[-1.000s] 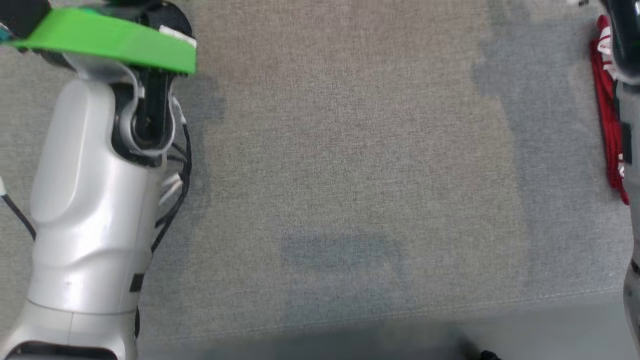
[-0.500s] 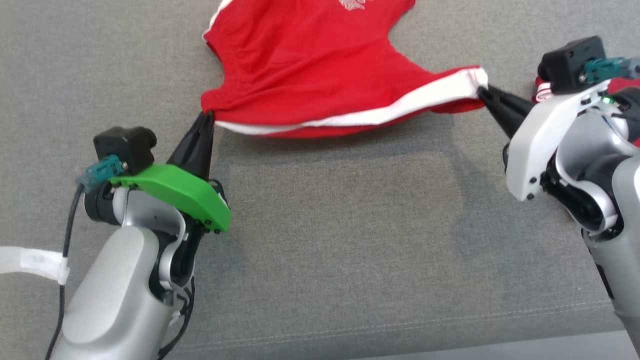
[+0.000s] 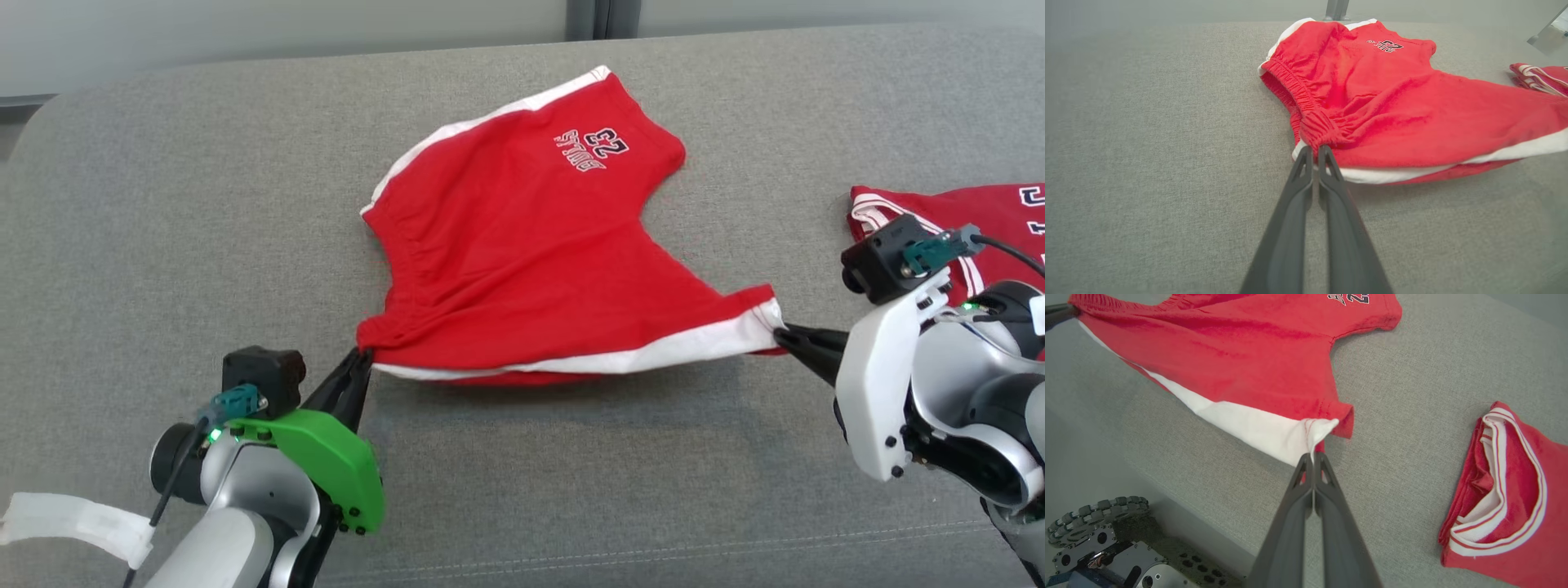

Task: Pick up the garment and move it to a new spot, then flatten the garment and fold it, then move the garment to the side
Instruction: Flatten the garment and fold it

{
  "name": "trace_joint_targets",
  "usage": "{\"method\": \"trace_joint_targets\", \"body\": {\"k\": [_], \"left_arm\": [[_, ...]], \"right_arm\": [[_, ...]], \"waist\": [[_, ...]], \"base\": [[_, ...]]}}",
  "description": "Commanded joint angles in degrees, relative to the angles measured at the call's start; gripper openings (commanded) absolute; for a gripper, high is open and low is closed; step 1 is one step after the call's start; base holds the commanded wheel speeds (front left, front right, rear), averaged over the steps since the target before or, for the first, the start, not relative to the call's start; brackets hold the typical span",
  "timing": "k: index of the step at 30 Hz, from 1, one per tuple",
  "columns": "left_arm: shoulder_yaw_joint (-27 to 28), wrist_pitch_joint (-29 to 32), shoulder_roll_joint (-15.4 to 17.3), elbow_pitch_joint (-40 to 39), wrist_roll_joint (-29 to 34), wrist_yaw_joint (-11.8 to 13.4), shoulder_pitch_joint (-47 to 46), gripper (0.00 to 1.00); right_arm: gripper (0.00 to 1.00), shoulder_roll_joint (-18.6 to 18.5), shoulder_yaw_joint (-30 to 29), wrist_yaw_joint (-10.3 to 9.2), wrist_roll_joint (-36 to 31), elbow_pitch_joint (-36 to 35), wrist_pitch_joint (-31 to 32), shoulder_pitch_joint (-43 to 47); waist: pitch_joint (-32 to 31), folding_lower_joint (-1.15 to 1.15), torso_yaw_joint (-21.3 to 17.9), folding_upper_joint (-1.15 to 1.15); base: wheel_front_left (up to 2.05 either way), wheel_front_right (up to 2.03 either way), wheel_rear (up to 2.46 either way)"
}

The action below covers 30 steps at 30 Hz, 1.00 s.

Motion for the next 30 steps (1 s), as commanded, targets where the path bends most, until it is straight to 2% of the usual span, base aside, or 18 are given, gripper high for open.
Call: {"method": "trace_joint_targets", "body": {"k": [1, 5, 7, 11, 15, 23, 30], "left_arm": [[-0.22, 1.24, 1.01, -1.29, 0.24, 0.79, 1.57, 0.00], [-0.17, 4.44, 1.86, -5.58, -1.48, 2.27, 3.92, 0.00], [0.41, 4.72, 1.46, -7.21, -2.02, 2.97, 4.04, 0.00], [0.74, 4.96, 0.07, -7.42, -2.11, 3.64, 0.93, 0.00], [0.06, 7.27, -1.63, -3.83, -1.02, 4.44, -4.41, 0.00], [-2.31, 13.39, -5.47, 6.71, 1.54, 4.97, -18.19, 0.00], [-2.20, 13.28, -9.03, 13.28, 1.64, 4.61, -25.62, 0.00]], "right_arm": [[0.00, -0.46, -0.24, 0.01, 1.24, -1.22, 0.84, 1.62], [0.00, 0.05, -2.89, 0.01, 3.00, -3.91, 0.68, 3.41], [0.00, -0.35, -3.88, 0.01, 1.57, -4.08, -0.13, 2.90], [0.00, 1.12, -4.40, 0.01, 0.25, -1.84, -3.65, -0.59], [0.00, 2.61, -3.19, 0.01, -0.71, 2.87, -7.53, -5.75], [0.00, 2.56, 2.30, 0.00, -6.63, 17.46, -17.33, -19.35], [0.00, 3.50, 6.16, 0.00, -8.66, 28.85, -25.55, -29.51]], "waist": [[-0.56, 0.01, 0.13, 0.00], [-0.47, 0.01, 0.03, 0.00], [-0.18, 0.01, 0.00, 0.00], [0.73, 0.01, 0.23, 0.00], [2.23, 0.01, 1.15, 0.00], [6.30, 0.01, 3.29, 0.00], [9.95, 0.01, 4.59, 0.00]], "base": [[0.00, 0.00, 0.00], [0.00, 0.00, 0.00], [0.00, 0.00, 0.00], [0.00, 0.00, 0.00], [0.00, 0.00, 0.00], [0.00, 0.00, 0.00], [0.00, 0.00, 0.00]]}}
